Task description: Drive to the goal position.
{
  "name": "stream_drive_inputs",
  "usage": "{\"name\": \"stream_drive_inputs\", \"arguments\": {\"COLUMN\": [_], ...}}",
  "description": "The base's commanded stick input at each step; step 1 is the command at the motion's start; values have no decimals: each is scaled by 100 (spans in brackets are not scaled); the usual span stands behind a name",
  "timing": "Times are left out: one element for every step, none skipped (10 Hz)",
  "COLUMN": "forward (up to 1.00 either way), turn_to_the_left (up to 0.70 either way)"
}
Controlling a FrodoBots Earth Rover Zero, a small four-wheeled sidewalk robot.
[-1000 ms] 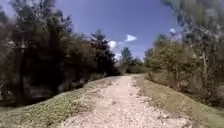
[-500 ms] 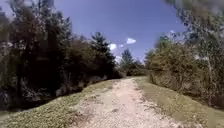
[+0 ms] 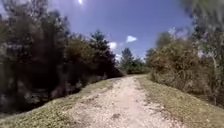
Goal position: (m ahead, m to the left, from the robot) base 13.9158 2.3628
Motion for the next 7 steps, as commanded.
{"name": "stream_drive_inputs", "arguments": {"forward": [50,50,50,50,50,50,50], "turn_to_the_left": [-32,-49,-49,-49,-49,-49,-49]}}
